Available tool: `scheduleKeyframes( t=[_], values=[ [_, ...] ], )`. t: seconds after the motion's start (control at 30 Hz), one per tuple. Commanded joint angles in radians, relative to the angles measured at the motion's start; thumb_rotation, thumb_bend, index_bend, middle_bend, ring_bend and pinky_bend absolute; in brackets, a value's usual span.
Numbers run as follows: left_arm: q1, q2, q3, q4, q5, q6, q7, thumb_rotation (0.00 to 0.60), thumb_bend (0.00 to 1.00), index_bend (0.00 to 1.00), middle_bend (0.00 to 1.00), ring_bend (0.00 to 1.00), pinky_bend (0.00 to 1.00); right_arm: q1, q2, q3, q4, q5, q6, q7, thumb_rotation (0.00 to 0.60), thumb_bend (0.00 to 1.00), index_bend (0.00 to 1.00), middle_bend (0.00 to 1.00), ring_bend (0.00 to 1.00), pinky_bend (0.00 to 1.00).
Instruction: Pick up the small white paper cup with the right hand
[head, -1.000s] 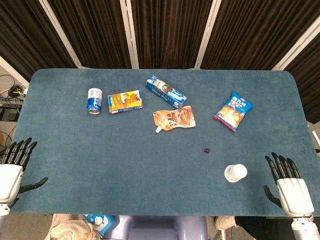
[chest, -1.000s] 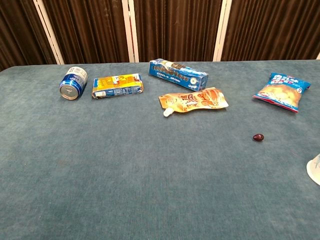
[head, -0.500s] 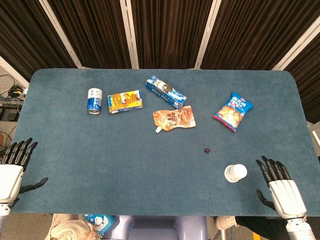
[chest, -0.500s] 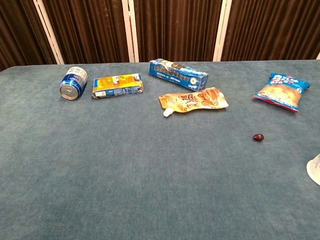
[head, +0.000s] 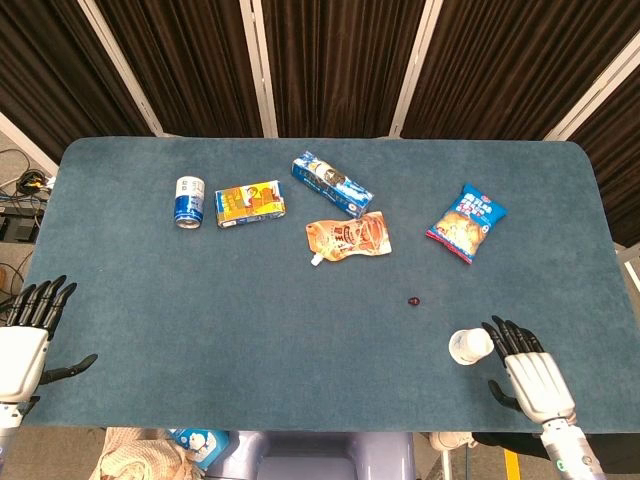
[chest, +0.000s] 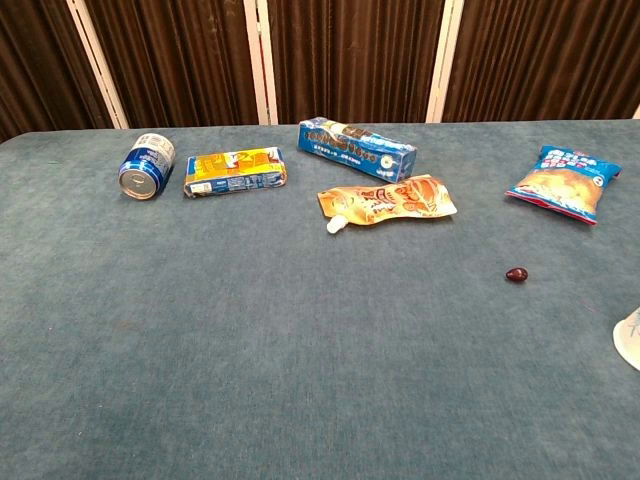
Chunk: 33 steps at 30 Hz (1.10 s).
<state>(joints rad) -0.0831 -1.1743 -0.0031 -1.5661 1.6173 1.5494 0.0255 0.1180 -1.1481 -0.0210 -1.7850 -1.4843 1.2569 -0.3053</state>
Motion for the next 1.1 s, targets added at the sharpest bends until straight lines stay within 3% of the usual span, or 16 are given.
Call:
scheduleKeyframes(
  t=[0.03, 0.43, 0.57, 0.8, 1.1],
  values=[
    [0.001, -0.001, 0.002, 0.001, 0.004, 0.002, 0.006, 0.6, 0.01, 0.0, 0.0, 0.0, 0.0, 0.012, -0.022, 0.009, 0.013, 0.022, -0.016, -0.027, 0.6, 0.36, 0.0, 0.0, 0.02, 0.14],
    [-0.002, -0.003, 0.002, -0.001, 0.0, -0.005, 0.009, 0.6, 0.01, 0.0, 0.0, 0.0, 0.0, 0.05, -0.093, 0.034, 0.061, 0.121, -0.063, -0.128, 0.6, 0.36, 0.04, 0.0, 0.06, 0.17],
    [-0.002, -0.002, 0.002, -0.003, -0.003, -0.007, 0.007, 0.6, 0.01, 0.0, 0.0, 0.0, 0.0, 0.064, -0.115, 0.044, 0.088, 0.151, -0.071, -0.157, 0.6, 0.36, 0.13, 0.02, 0.09, 0.19],
    [-0.004, -0.001, 0.001, -0.006, -0.006, -0.012, 0.006, 0.6, 0.01, 0.0, 0.0, 0.0, 0.0, 0.075, -0.137, 0.051, 0.112, 0.165, -0.066, -0.155, 0.6, 0.42, 0.39, 0.2, 0.19, 0.24],
    [-0.004, 0.0, 0.001, -0.008, -0.008, -0.013, 0.006, 0.6, 0.01, 0.0, 0.0, 0.0, 0.0, 0.08, -0.143, 0.039, 0.109, 0.146, -0.051, -0.155, 0.6, 0.44, 0.42, 0.22, 0.21, 0.24]
  ],
)
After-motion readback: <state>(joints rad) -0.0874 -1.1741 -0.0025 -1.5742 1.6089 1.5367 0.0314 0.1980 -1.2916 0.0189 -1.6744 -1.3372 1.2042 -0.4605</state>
